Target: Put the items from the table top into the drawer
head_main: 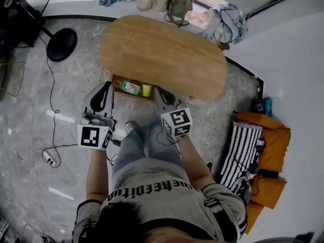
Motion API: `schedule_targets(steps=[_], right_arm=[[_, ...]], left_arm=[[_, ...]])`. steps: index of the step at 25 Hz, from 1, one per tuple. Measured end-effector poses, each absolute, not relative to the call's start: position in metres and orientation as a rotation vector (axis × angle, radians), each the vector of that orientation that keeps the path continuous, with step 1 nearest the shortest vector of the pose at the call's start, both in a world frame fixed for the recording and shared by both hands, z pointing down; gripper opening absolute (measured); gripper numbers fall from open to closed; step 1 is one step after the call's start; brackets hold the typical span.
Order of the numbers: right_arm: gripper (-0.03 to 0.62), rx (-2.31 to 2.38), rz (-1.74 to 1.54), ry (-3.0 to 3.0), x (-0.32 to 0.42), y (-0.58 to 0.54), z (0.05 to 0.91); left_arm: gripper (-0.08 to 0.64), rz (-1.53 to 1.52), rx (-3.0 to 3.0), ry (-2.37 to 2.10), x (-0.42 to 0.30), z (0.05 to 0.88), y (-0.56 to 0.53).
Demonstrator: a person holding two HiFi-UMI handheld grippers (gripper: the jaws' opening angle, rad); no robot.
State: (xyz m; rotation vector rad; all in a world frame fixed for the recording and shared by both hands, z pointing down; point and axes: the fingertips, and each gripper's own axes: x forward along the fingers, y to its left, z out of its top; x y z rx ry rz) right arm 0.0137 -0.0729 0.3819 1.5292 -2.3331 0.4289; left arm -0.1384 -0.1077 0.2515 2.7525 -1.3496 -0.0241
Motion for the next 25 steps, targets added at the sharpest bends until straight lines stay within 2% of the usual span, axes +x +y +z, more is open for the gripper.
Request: schedule_targets(steps=[8,25], right_arm=[[0.003,1.665,0.305,-2.387,0.025,-0.073,0.307],[0.003,1.836,-0.02,-2.375,0.042,-0.066,0.203]], left_arm=[[0.012,-0.077,2.805,-1.324,-0.128,0.213,-0.105],[0.012,-0.204,2.841,-1.398,-0.139,0.158,-0.104]])
